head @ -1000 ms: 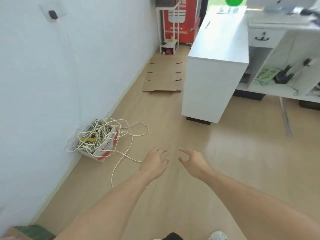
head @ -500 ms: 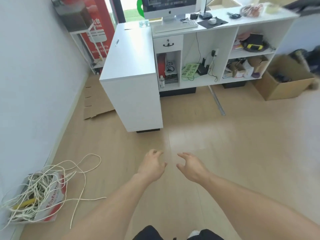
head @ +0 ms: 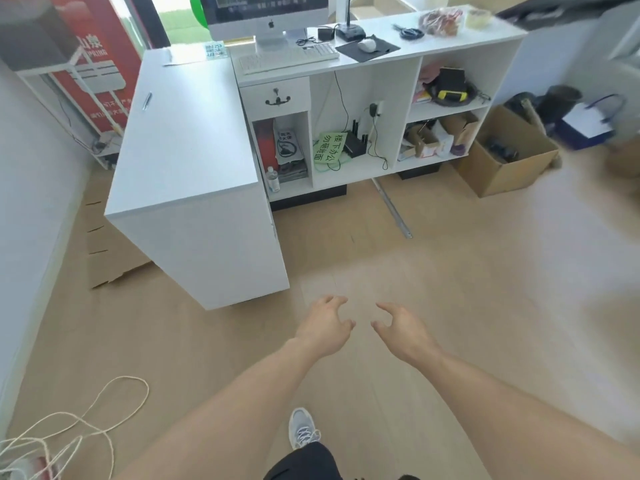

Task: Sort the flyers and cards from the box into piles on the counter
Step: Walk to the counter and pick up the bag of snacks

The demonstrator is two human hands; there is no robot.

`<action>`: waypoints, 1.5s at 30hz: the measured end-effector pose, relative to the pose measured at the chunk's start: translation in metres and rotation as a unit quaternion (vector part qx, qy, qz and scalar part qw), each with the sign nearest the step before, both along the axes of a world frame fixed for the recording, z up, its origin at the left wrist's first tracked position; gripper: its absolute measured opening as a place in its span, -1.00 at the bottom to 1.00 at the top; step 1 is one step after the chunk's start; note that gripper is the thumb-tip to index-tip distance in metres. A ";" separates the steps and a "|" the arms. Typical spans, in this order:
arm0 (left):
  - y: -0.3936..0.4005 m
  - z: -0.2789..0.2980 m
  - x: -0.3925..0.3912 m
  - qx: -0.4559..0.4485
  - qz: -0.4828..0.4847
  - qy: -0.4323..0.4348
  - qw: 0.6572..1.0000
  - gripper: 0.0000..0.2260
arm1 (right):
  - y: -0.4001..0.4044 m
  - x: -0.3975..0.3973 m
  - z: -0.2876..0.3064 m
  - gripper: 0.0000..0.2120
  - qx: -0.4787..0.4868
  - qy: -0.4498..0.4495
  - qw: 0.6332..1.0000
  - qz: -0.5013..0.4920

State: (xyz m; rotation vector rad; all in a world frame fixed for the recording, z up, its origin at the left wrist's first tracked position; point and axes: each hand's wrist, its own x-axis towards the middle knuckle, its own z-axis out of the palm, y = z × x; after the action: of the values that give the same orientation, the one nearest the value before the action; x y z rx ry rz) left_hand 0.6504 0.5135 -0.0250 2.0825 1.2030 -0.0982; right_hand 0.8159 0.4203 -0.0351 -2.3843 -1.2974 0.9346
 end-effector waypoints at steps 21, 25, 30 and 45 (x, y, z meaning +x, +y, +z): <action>0.298 0.002 0.285 0.018 -0.085 0.016 0.996 -0.55 | 0.272 0.270 -0.009 -0.49 -0.029 0.026 0.995 -0.095; 0.342 0.011 0.358 0.019 -0.060 0.012 0.998 -0.56 | 0.319 0.348 0.008 -0.48 -0.015 0.005 0.996 -0.087; 0.405 0.019 0.444 0.021 -0.054 -0.004 0.998 -0.57 | 0.384 0.428 0.020 -0.47 -0.011 0.007 0.997 -0.083; 0.679 0.009 0.737 0.048 -0.054 -0.067 0.995 -0.62 | 0.647 0.714 0.040 -0.51 -0.003 -0.064 0.994 -0.084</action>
State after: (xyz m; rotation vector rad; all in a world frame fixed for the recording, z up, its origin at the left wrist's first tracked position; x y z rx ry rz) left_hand 1.3877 1.1925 -0.0160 2.2003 1.0340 0.0497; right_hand 1.5303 1.0675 0.0046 -2.5480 -1.1146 0.7492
